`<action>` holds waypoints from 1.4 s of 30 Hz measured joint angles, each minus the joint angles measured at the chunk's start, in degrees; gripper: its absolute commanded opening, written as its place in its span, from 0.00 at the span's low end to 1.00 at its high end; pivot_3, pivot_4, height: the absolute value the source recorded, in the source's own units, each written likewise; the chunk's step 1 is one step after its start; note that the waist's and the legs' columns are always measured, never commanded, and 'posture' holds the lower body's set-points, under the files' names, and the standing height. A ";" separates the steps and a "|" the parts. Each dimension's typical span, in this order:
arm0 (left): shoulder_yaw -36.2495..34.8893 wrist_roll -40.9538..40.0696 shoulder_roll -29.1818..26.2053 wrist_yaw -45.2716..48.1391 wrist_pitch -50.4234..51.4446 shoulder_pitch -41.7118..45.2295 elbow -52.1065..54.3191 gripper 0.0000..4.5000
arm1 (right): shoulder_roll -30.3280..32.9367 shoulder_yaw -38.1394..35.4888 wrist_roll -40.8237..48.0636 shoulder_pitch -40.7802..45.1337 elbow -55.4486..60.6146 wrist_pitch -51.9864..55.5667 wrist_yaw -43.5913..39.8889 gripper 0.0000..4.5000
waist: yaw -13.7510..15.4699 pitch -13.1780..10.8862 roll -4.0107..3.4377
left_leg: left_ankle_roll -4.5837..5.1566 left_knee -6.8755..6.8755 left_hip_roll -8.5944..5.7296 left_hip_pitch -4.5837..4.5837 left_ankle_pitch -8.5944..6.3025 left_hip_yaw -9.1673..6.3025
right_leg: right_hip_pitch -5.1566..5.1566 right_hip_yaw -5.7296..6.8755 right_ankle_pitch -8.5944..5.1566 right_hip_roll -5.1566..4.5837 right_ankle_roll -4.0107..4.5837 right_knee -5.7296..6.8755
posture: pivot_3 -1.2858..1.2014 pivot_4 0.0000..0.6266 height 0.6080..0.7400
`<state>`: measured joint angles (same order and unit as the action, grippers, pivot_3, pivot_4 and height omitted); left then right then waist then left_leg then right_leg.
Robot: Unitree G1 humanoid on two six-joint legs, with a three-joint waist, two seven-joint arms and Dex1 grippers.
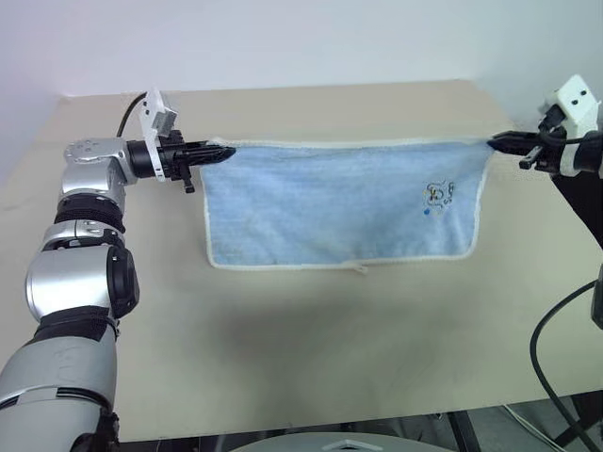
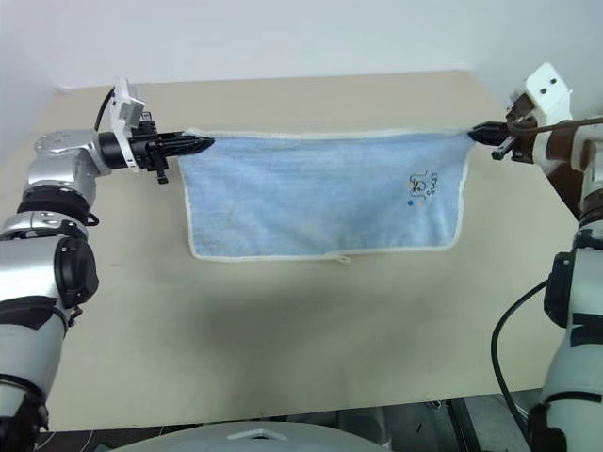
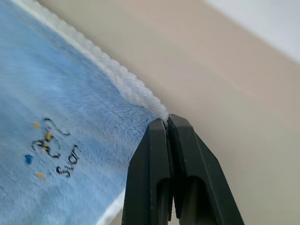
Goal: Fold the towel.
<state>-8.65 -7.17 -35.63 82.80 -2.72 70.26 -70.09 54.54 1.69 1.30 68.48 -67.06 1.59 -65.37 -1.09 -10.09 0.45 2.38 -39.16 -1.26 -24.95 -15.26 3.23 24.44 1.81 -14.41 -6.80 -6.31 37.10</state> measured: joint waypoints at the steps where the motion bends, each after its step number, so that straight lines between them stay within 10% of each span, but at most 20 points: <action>1: -0.15 -0.27 -0.14 -0.39 -0.13 0.49 0.00 0.01 | -0.04 -0.11 -0.08 0.45 -0.45 -0.44 0.60 0.00 | 0.06 0.00 0.00 | 0.00 0.00 0.00 0.00 0.00 0.00 | 0.00 0.00 0.00 0.00 0.00 0.00 | 0.52 0.24 1.00; 11: -2.57 -1.42 -0.27 -6.31 -4.05 5.15 -0.03 0.01 | -1.06 -1.31 -0.57 3.58 -2.89 -2.59 5.76 0.00 | -0.01 -0.01 -0.01 | 0.00 0.00 -0.01 -0.01 0.00 0.01 | -0.01 0.00 0.05 0.01 -0.09 0.00 | 0.52 0.24 1.00; 20: -2.63 -5.55 -4.49 8.31 8.44 5.28 4.19 0.01 | 1.87 -2.75 0.10 4.67 -2.88 0.07 -6.50 0.00 | -0.12 -0.20 -0.15 | 0.01 -0.01 0.00 -0.02 0.00 0.06 | -0.01 -0.02 0.04 0.04 -0.12 -0.02 | 0.52 0.24 1.00; 31: 10.25 -20.49 -13.62 9.53 23.28 1.69 17.37 0.01 | 3.50 -4.37 0.67 8.37 -2.40 2.60 -14.56 0.00 | -0.10 -0.34 -0.28 | -0.01 -0.01 0.03 -0.02 0.01 0.02 | 0.00 -0.06 0.04 0.05 -0.12 0.01 | 0.52 0.24 1.00; 42: 9.58 -16.76 -6.55 4.47 7.59 4.27 5.98 0.01 | -0.45 -3.76 -2.86 8.67 -3.13 -1.60 -3.39 0.00 | -0.03 -0.40 -0.20 | -0.26 -0.07 0.01 -0.02 0.18 0.07 | 0.00 -0.06 0.04 0.05 -0.12 0.02 | 0.52 0.24 1.00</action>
<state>0.92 -23.93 -42.18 87.27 4.88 74.53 -64.11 54.09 -2.07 -1.56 77.15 -70.19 -0.01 -68.76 -1.12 -10.49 0.25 2.12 -39.23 -1.25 -24.96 -15.08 3.30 24.44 1.75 -14.37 -6.75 -6.42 37.12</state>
